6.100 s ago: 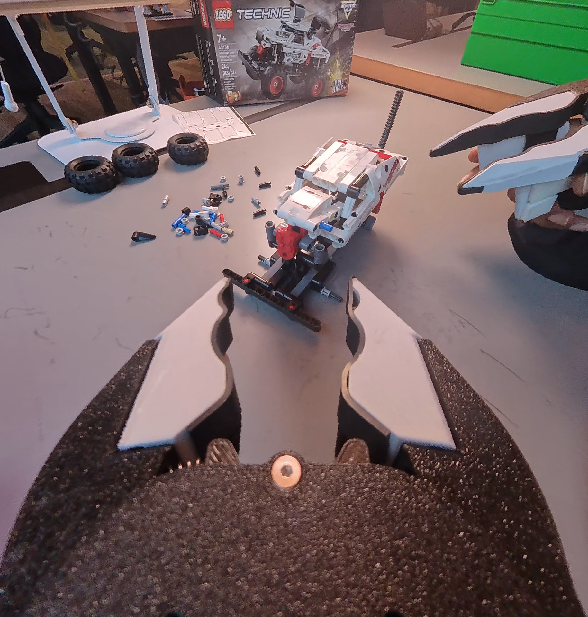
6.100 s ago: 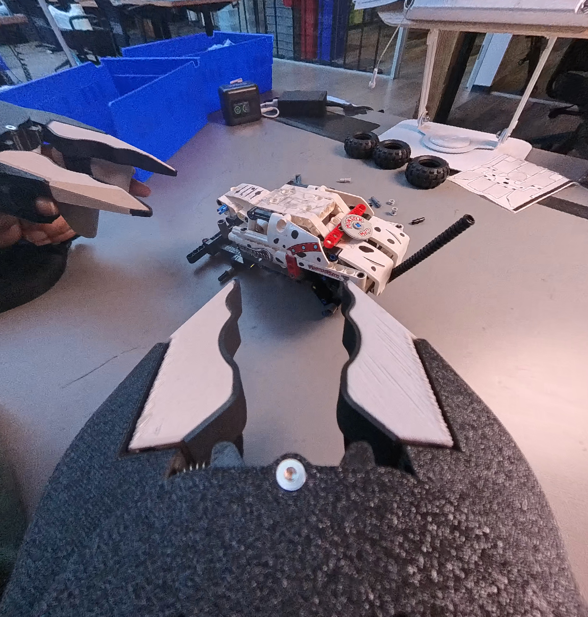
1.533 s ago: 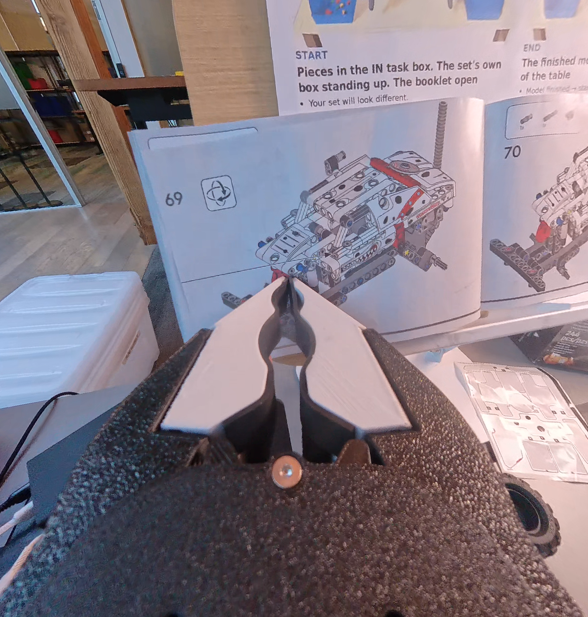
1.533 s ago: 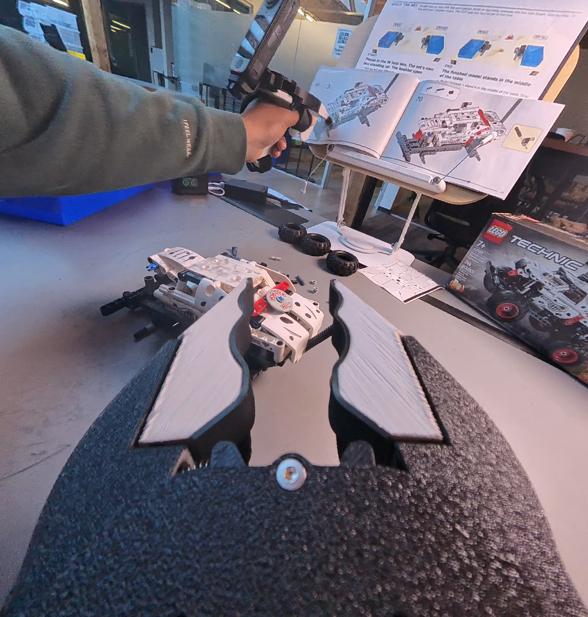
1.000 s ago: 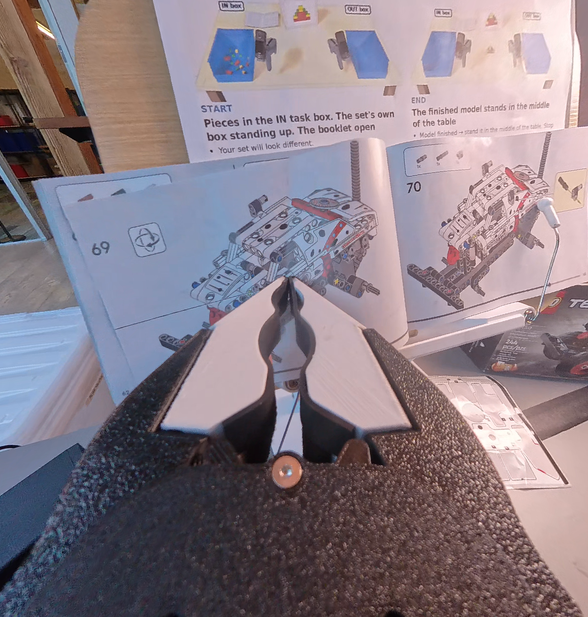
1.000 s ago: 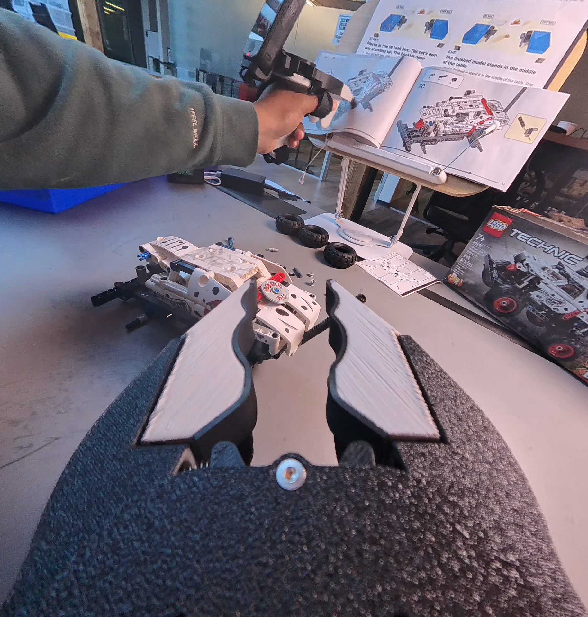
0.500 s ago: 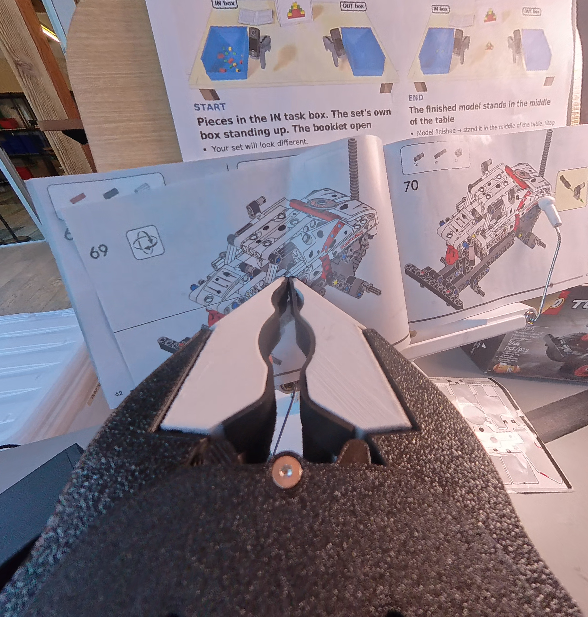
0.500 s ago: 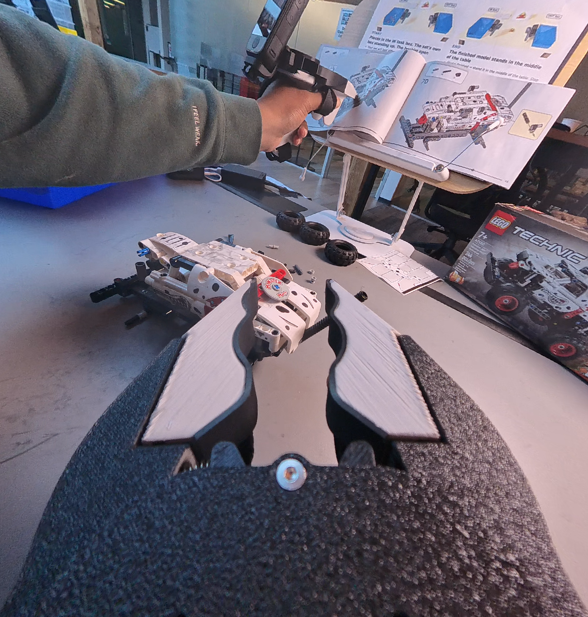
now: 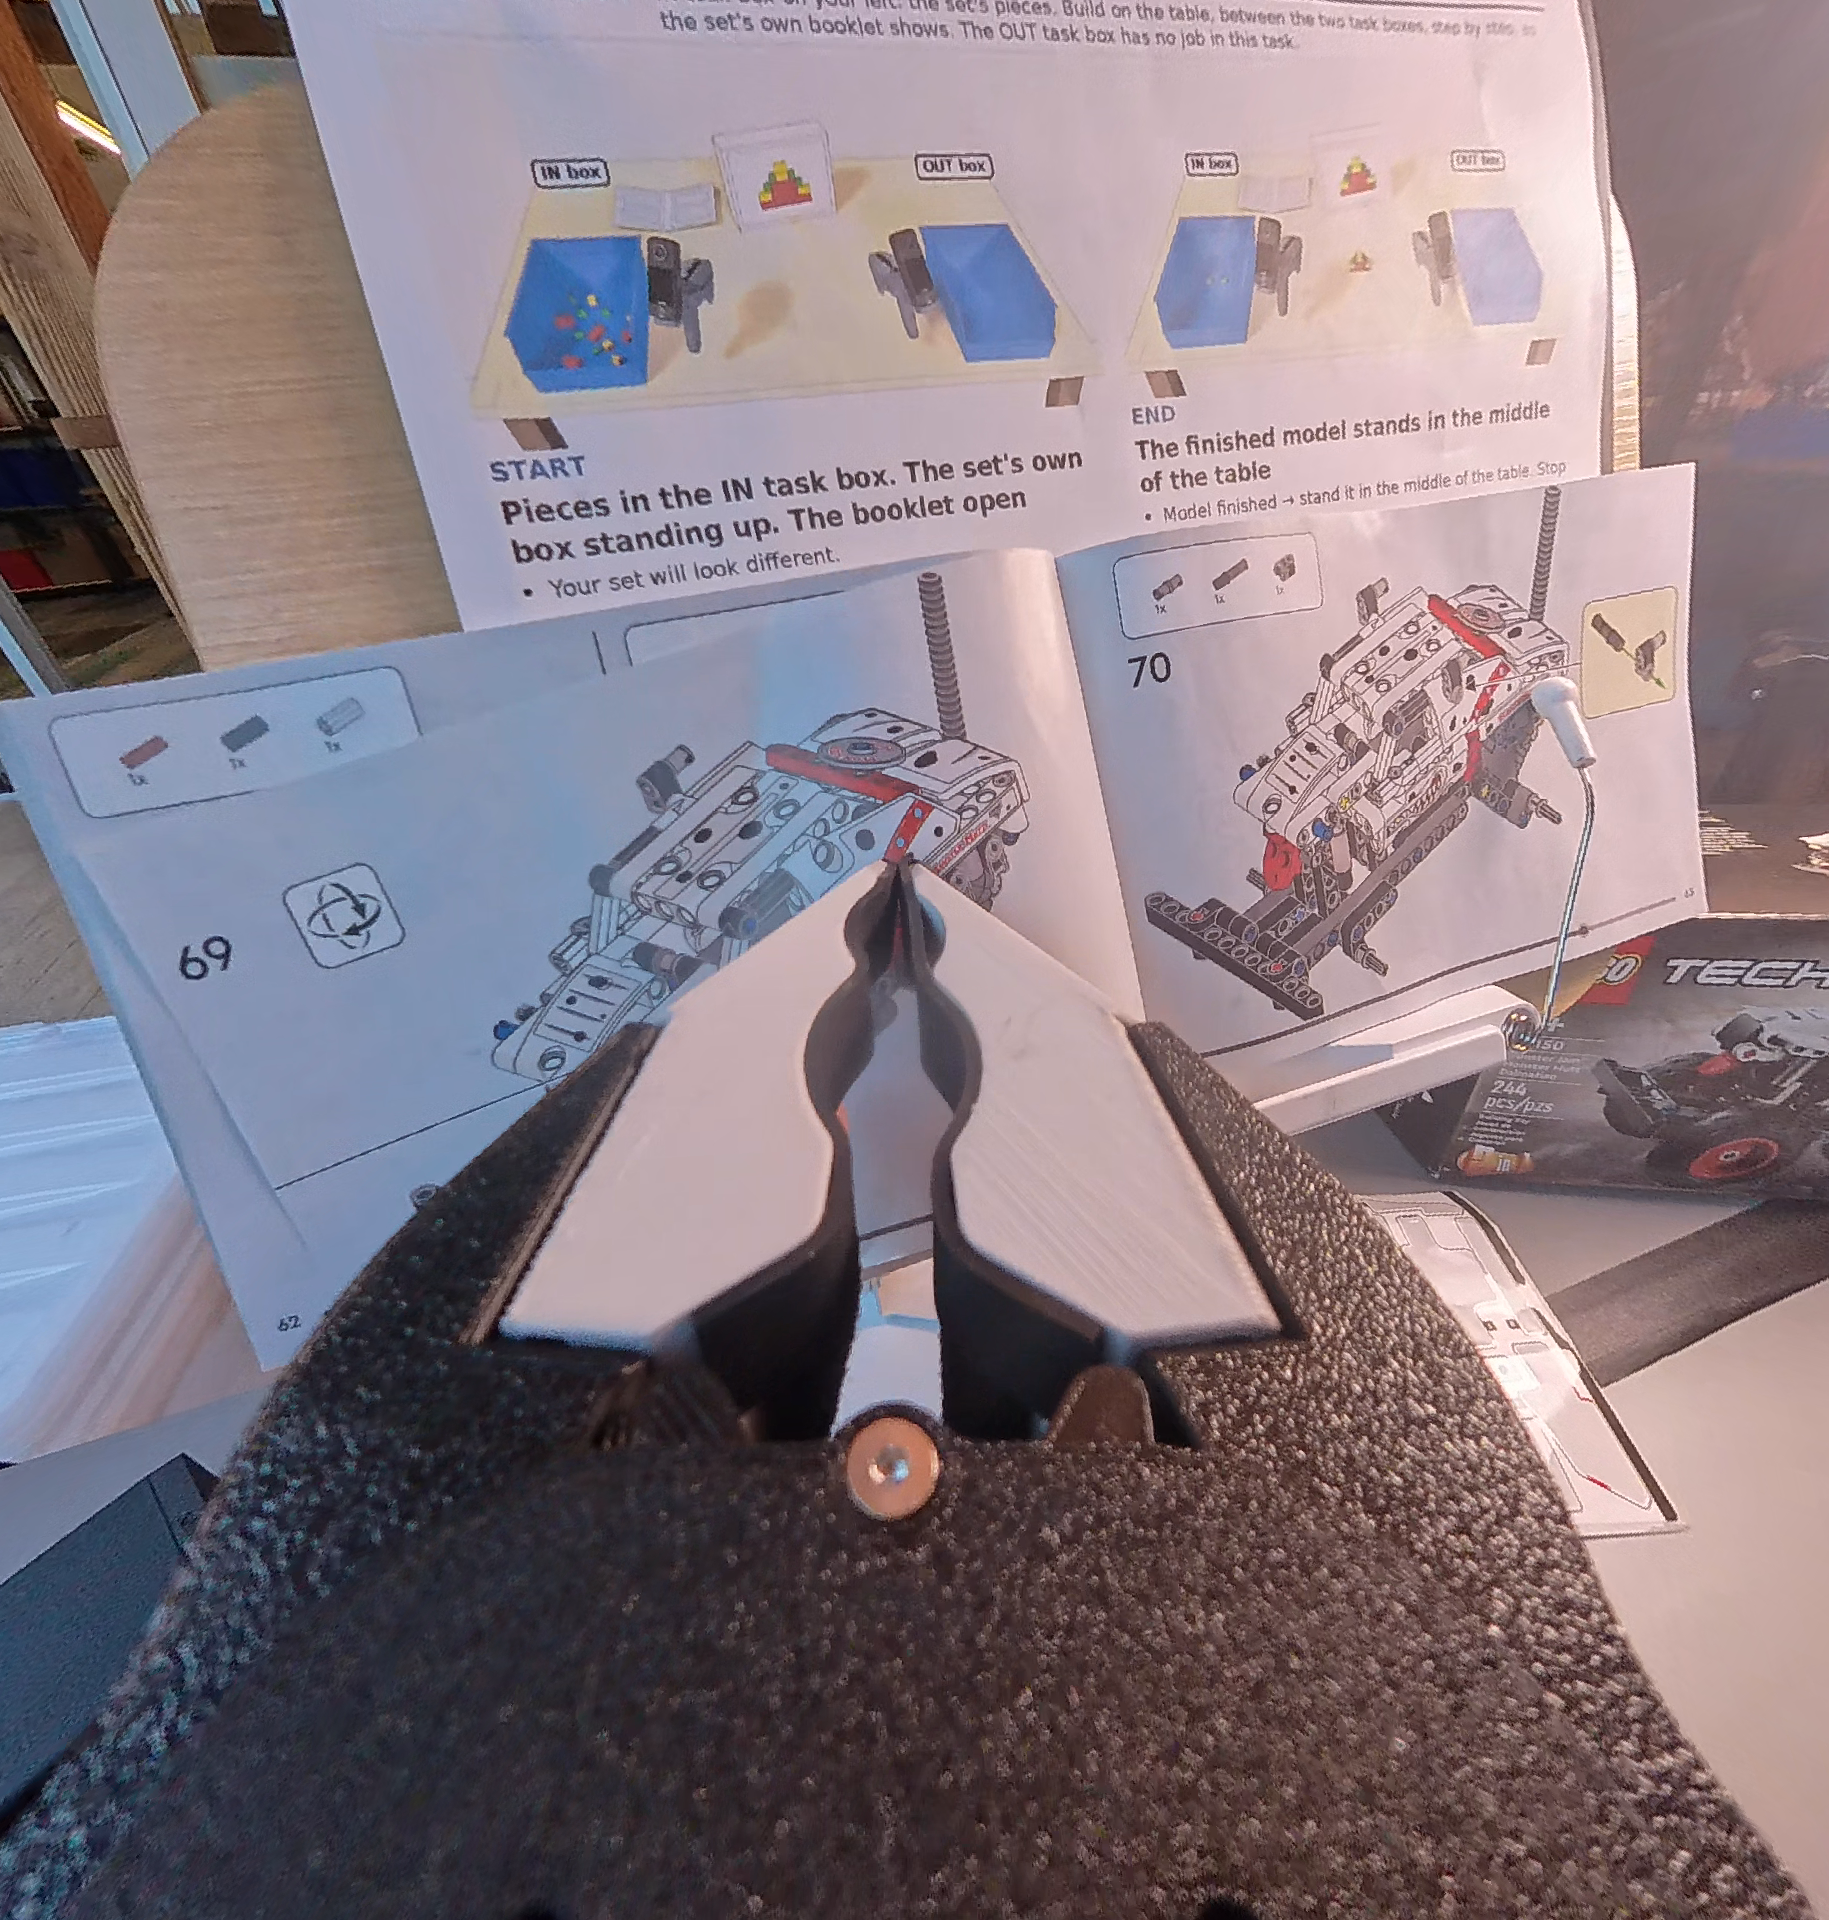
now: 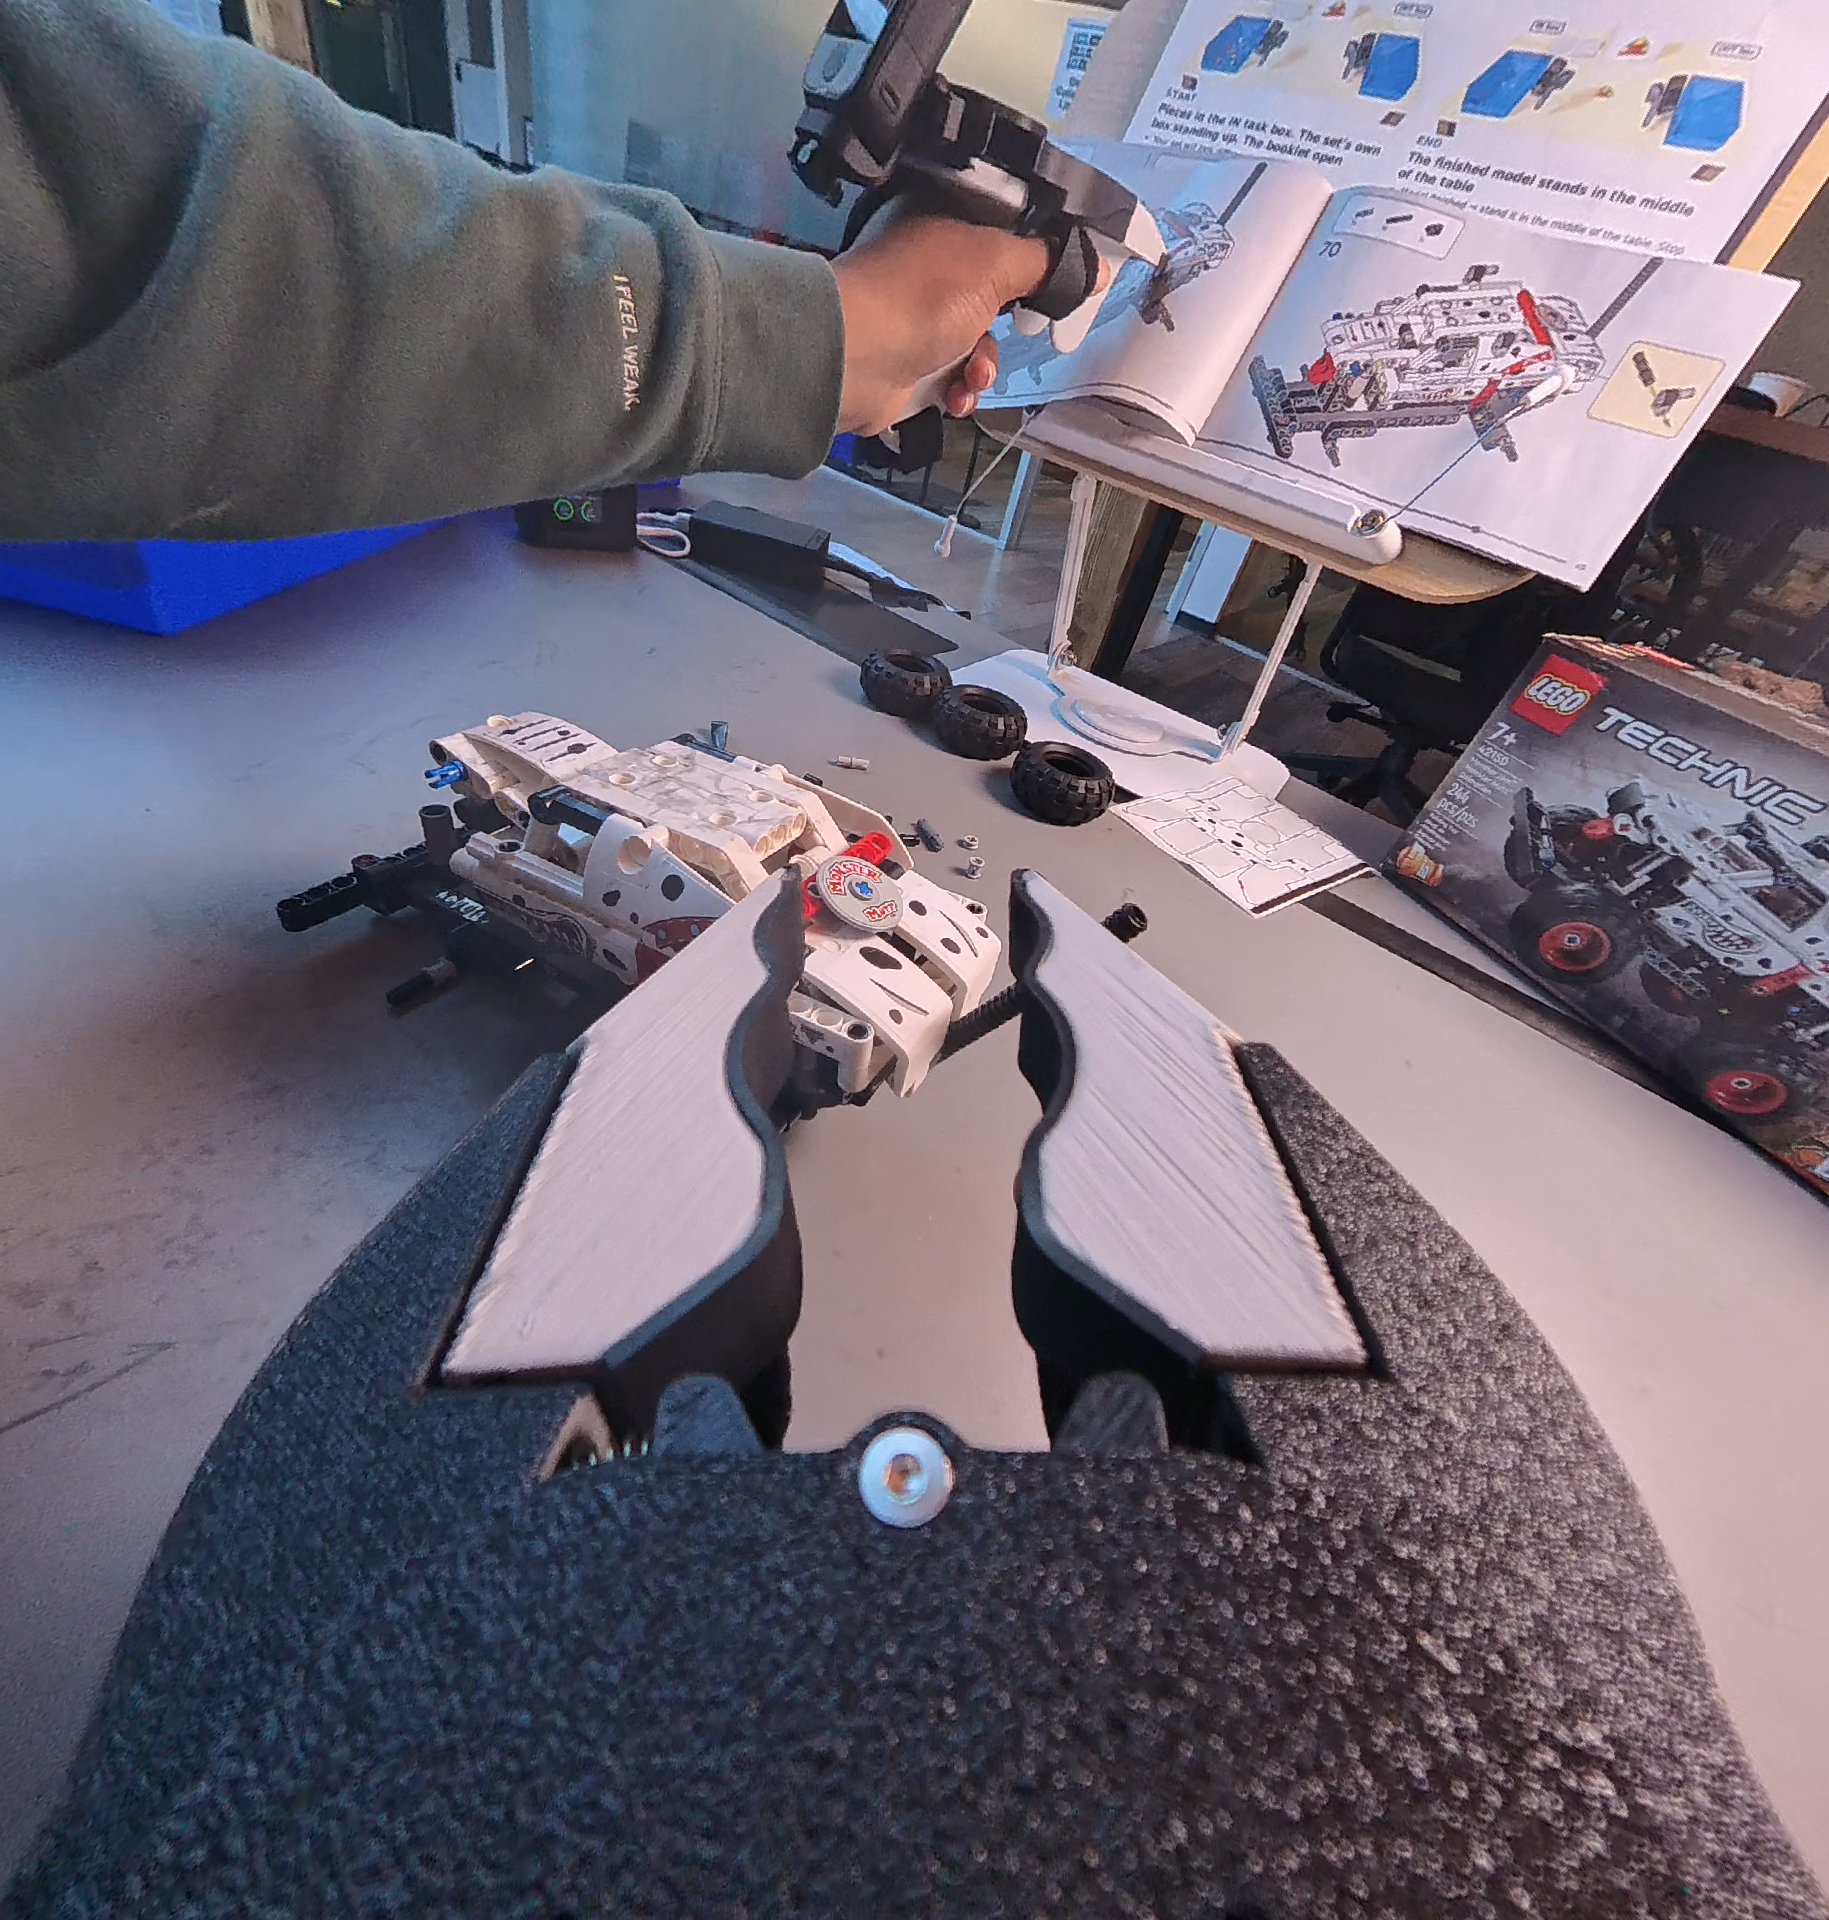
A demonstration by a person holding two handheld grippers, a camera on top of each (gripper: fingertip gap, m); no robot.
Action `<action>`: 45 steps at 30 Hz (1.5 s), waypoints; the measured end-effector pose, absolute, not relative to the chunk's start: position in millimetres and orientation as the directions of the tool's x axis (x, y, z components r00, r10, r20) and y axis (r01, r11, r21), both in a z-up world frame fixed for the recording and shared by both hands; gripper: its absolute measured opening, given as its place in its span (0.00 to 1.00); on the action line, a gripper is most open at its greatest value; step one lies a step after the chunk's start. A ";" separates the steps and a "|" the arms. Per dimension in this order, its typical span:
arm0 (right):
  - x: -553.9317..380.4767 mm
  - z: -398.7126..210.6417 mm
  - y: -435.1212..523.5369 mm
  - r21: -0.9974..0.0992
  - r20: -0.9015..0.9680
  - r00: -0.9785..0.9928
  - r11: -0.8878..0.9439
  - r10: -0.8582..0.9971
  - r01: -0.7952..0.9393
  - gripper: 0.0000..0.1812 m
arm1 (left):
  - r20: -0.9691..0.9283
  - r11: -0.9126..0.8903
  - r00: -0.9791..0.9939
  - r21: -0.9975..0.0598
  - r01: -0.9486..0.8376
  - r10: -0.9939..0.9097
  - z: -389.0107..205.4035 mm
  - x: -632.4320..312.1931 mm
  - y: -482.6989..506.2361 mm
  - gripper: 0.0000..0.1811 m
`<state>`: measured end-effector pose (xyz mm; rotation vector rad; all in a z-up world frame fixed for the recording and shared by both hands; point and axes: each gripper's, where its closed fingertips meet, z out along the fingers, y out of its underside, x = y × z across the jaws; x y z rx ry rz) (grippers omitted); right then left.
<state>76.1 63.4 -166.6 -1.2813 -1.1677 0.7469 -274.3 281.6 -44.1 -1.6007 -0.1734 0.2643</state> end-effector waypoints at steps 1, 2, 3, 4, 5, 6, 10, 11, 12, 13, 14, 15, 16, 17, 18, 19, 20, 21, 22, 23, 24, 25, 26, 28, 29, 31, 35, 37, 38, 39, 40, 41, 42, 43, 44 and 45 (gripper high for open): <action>76.3 -166.2 63.5 -0.966 0.235 0.294 0.191 0.926 0.174 0.21 | -0.063 -0.049 0.960 -0.997 -0.052 0.272 -44.2 -274.4 280.9 0.00; 76.6 -165.8 63.6 -0.966 0.235 0.295 0.191 0.926 0.173 0.21 | -0.060 -0.047 0.961 -0.998 -0.049 0.270 -44.3 -274.2 279.3 0.00; 76.9 -165.6 63.6 -0.966 0.235 0.295 0.190 0.926 0.173 0.21 | -0.047 -0.040 0.964 -0.998 -0.037 0.263 -44.3 -272.9 276.3 0.00; 77.3 -165.4 63.5 -0.966 0.234 0.295 0.189 0.926 0.174 0.21 | -0.016 -0.027 0.970 -1.000 -0.010 0.242 -44.7 -268.8 271.3 0.00; 77.9 -164.9 63.3 -0.967 0.232 0.295 0.186 0.927 0.174 0.21 | 0.032 -0.009 0.979 -0.999 0.035 0.201 -46.2 -260.1 263.9 0.01; 78.6 -164.0 63.1 -0.968 0.228 0.295 0.183 0.928 0.172 0.20 | 0.088 0.004 0.986 -0.996 0.088 0.138 -48.9 -246.5 254.6 0.02; 79.4 -160.3 59.9 -0.971 0.221 0.287 0.182 0.932 0.158 0.19 | 0.109 -0.027 0.986 -0.994 0.106 -0.125 -66.8 -175.2 196.6 0.11; 78.7 -160.2 57.7 -0.969 0.228 0.281 0.189 0.932 0.158 0.18 | 0.086 -0.038 0.982 -0.996 0.080 -0.166 -71.4 -160.1 178.6 0.18; 77.8 -160.6 55.4 -0.966 0.240 0.274 0.201 0.931 0.160 0.17 | 0.054 -0.047 0.976 -0.998 0.045 -0.209 -75.8 -145.4 160.2 0.25; 76.9 -161.6 52.8 -0.962 0.254 0.264 0.216 0.930 0.165 0.14 | 0.019 -0.060 0.966 -0.998 0.004 -0.257 -81.3 -130.8 140.8 0.30; 75.7 -162.6 50.1 -0.958 0.269 0.254 0.231 0.929 0.170 0.12 | -0.009 -0.069 0.956 -0.997 -0.031 -0.294 -86.8 -119.1 121.6 0.34; 74.3 -163.7 46.9 -0.954 0.282 0.240 0.245 0.929 0.173 0.10 | -0.032 -0.081 0.943 -0.995 -0.063 -0.330 -93.2 -108.7 102.8 0.36; 72.3 -165.6 42.3 -0.950 0.292 0.216 0.256 0.932 0.179 0.09 | -0.045 -0.103 0.929 -0.991 -0.089 -0.368 -101.5 -98.8 84.2 0.39; 69.8 -167.5 37.4 -0.947 0.298 0.191 0.264 0.935 0.185 0.09 | -0.044 -0.133 0.916 -0.985 -0.106 -0.399 -110.8 -90.5 66.9 0.41; 67.1 -170.0 32.3 -0.942 0.305 0.166 0.272 0.938 0.194 0.07 | -0.033 -0.167 0.905 -0.979 -0.114 -0.425 -120.5 -82.7 50.9 0.43; 64.1 -173.2 26.6 -0.936 0.316 0.136 0.284 0.939 0.207 0.07 | -0.022 -0.202 0.892 -0.971 -0.127 -0.452 -131.0 -74.5 36.1 0.45; 61.3 -176.5 22.8 -0.927 0.331 0.119 0.300 0.936 0.224 0.07 | -0.018 -0.235 0.881 -0.961 -0.146 -0.473 -142.4 -66.7 23.2 0.47; 58.4 -180.2 20.4 -0.914 0.356 0.107 0.322 0.928 0.245 0.08 | -0.017 -0.260 0.873 -0.951 -0.164 -0.488 -153.3 -59.5 12.5 0.49; 55.6 -184.5 19.5 -0.897 0.387 0.096 0.349 0.917 0.272 0.09 | -0.020 -0.278 0.866 -0.943 -0.182 -0.500 -164.0 -52.1 4.1 0.51; 53.1 -188.7 20.5 -0.876 0.420 0.090 0.377 0.903 0.301 0.10 | -0.032 -0.292 0.859 -0.933 -0.208 -0.511 -175.1 -45.2 -2.0 0.52; 50.9 -192.6 22.6 -0.854 0.449 0.082 0.401 0.890 0.331 0.10 | -0.045 -0.309 0.854 -0.921 -0.237 -0.519 -186.9 -39.5 -5.2 0.54; 49.0 -196.5 24.9 -0.833 0.474 0.070 0.421 0.878 0.360 0.11 | -0.051 -0.330 0.847 -0.907 -0.261 -0.529 -198.6 -33.8 -6.6 0.56; 47.5 -198.8 28.0 -0.812 0.498 0.064 0.440 0.865 0.382 0.11 | -0.052 -0.357 0.838 -0.889 -0.286 -0.544 -210.0 -27.9 -6.9 0.58; 45.7 -198.7 30.3 -0.785 0.532 0.042 0.473 0.846 0.401 0.11 | -0.093 -0.397 0.827 -0.844 -0.360 -0.554 -229.8 -22.9 -2.1 0.62; 45.1 -199.2 31.4 -0.768 0.546 0.023 0.490 0.837 0.413 0.10 | -0.111 -0.402 0.820 -0.830 -0.387 -0.562 -235.8 -19.7 1.0 0.62; 45.0 -202.2 37.4 -0.718 0.581 -0.021 0.524 0.814 0.458 0.10 | -0.126 -0.401 0.813 -0.821 -0.407 -0.569 -241.8 -12.2 7.6 0.60; 43.8 -202.8 38.5 -0.703 0.532 -0.131 0.522 0.837 0.483 0.09 | -0.169 -0.403 0.827 -0.810 -0.427 -0.536 -250.9 -13.3 18.7 0.48; 42.9 -202.4 37.8 -0.692 0.512 -0.188 0.532 0.838 0.489 0.07 | -0.180 -0.391 0.833 -0.818 -0.422 -0.523 -250.2 -14.7 20.2 0.46; 41.9 -202.4 36.7 -0.683 0.510 -0.214 0.543 0.833 0.488 0.07 | -0.183 -0.388 0.833 -0.819 -0.423 -0.522 -250.1 -14.7 19.8 0.46; 41.2 -202.5 35.5 -0.674 0.512 -0.239 0.558 0.825 0.484 0.07 | -0.188 -0.383 0.832 -0.820 -0.426 -0.521 -250.0 -15.2 19.3 0.46; 40.5 -202.6 34.1 -0.673 0.503 -0.259 0.561 0.825 0.482 0.07 | -0.189 -0.382 0.832 -0.821 -0.425 -0.521 -249.9 -15.6 18.7 0.46; 40.0 -202.3 32.3 -0.681 0.480 -0.278 0.554 0.832 0.479 0.06 | -0.189 -0.380 0.831 -0.821 -0.426 -0.523 -249.9 -15.8 18.1 0.46; 40.3 -202.1 30.8 -0.693 0.452 -0.301 0.543 0.840 0.475 0.05 | -0.194 -0.376 0.829 -0.821 -0.430 -0.525 -249.8 -16.0 17.5 0.46; 40.9 -201.8 29.7 -0.707 0.419 -0.324 0.529 0.848 0.470 0.04 | -0.198 -0.372 0.827 -0.821 -0.434 -0.527 -249.7 -16.0 17.0 0.46; 42.1 -201.5 27.8 -0.726 0.375 -0.352 0.508 0.858 0.464 0.03 | -0.203 -0.367 0.820 -0.819 -0.442 -0.535 -250.0 -15.8 16.6 0.46; 43.6 -201.0 25.2 -0.749 0.322 -0.381 0.480 0.867 0.458 0.02 | -0.201 -0.361 0.811 -0.818 -0.447 -0.549 -250.0 -15.4 16.1 0.46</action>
